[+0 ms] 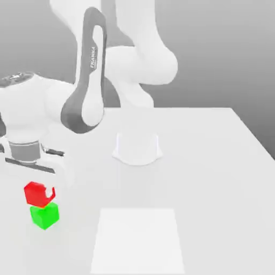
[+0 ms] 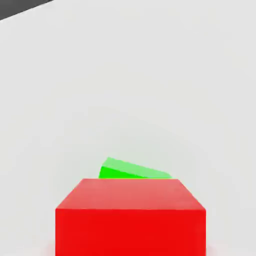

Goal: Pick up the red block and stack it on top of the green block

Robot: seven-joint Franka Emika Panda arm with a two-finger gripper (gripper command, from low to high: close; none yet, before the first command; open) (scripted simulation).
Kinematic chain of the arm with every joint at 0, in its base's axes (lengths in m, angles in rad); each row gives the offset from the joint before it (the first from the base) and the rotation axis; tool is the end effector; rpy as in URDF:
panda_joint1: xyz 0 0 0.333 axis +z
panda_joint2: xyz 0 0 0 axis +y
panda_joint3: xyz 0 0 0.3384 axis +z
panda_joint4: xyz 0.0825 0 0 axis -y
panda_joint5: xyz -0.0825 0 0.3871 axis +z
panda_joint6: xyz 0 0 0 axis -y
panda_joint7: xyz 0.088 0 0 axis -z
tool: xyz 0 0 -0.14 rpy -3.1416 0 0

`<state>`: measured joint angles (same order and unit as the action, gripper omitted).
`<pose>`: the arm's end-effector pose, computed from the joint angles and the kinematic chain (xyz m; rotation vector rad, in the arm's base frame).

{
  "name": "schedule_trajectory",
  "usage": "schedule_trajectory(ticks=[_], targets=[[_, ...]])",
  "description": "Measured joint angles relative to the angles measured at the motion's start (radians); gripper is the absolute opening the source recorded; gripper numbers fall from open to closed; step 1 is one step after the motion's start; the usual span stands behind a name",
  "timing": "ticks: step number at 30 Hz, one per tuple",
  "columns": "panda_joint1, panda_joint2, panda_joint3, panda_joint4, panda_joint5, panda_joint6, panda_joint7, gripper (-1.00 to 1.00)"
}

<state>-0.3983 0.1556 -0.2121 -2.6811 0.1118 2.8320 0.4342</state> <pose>0.3362 -0.2460 0.1712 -2.6365 1.7060 -0.0009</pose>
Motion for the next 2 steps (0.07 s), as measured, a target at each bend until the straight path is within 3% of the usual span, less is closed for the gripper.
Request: schedule_trajectory(ticks=[2], targets=[[0.000, 0.000, 0.000, 0.000, 0.000, 0.000, 0.000, 1.00]])
